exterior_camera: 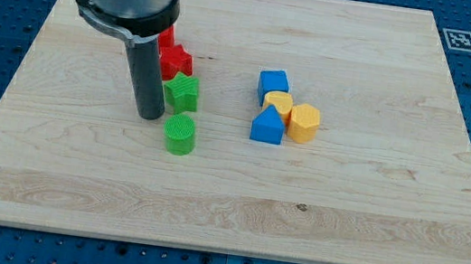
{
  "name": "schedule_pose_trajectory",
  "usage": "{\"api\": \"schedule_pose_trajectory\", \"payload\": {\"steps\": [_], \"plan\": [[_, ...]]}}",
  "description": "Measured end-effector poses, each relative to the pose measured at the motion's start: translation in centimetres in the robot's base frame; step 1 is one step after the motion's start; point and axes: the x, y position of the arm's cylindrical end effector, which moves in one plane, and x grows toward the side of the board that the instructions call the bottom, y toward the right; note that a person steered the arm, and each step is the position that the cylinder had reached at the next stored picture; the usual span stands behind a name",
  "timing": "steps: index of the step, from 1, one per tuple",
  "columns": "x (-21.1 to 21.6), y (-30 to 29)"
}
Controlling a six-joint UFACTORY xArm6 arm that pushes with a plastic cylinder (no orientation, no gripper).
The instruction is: Slide the green circle closer to the blue triangle
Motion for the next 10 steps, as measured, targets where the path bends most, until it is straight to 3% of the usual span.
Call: {"api": "schedule_pose_trajectory", "payload": {"steps": [4,10], "plan": [[4.0,0.4],[4.0,10.9]]}}
